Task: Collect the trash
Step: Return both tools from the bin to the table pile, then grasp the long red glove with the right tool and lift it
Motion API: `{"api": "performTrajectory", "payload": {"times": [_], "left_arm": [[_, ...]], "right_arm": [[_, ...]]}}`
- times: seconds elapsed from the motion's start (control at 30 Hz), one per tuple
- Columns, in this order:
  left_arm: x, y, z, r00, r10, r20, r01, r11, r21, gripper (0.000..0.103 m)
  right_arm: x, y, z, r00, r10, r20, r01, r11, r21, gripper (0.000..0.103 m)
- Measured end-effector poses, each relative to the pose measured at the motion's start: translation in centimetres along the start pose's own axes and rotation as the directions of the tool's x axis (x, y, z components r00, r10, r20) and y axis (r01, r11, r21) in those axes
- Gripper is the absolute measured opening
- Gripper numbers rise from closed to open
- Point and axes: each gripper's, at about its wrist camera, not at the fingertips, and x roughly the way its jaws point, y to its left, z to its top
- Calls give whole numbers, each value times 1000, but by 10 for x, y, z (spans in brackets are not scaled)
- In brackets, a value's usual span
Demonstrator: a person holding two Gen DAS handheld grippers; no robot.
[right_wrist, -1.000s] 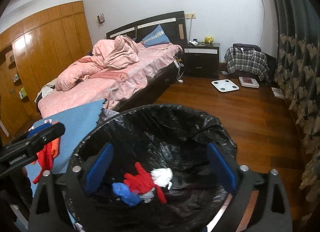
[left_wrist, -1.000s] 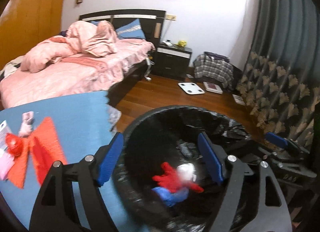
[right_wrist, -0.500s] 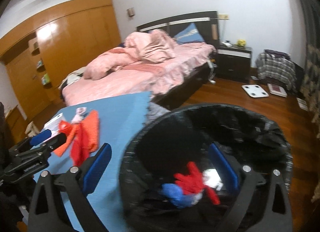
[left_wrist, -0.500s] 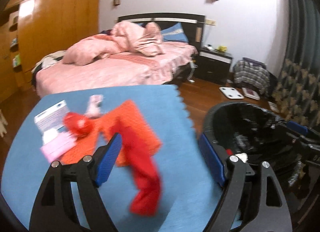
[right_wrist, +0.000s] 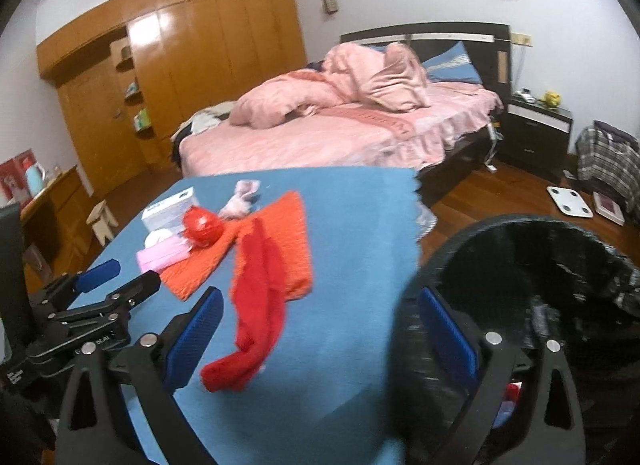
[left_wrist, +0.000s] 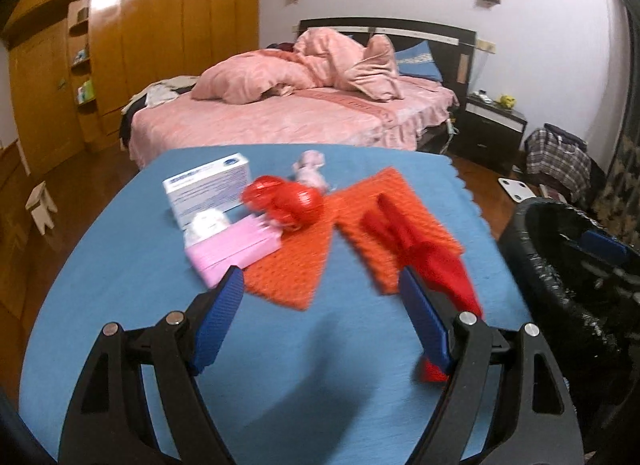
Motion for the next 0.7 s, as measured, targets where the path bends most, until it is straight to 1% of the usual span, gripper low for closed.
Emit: {"api": "performTrajectory", "payload": {"times": [0.2, 0.27, 0.4, 0.47, 0.7], "left_arm": [[2, 18, -6, 1000, 26, -8, -27, 999, -21, 77], [3, 20, -8, 999, 31, -8, -31, 999, -25, 77], [6, 26, -9, 999, 42, -14, -42, 999, -28, 77], [8, 30, -10, 999, 45, -20, -46, 998, -37, 77], [15, 35, -13, 998, 52, -35, -54, 997, -46, 77]], "right_arm": [[28, 23, -5, 999, 7, -36, -8, 1000, -25, 94], [36, 26, -8, 999, 6, -52, -7, 1000, -27, 92], [51, 29, -13, 997, 6, -80, -8, 1000, -29, 89], [58, 31, -15, 995, 6, -95, -9, 1000, -30, 86], [71, 34, -19, 991, 13, -131, -17, 999, -30, 79]]}}
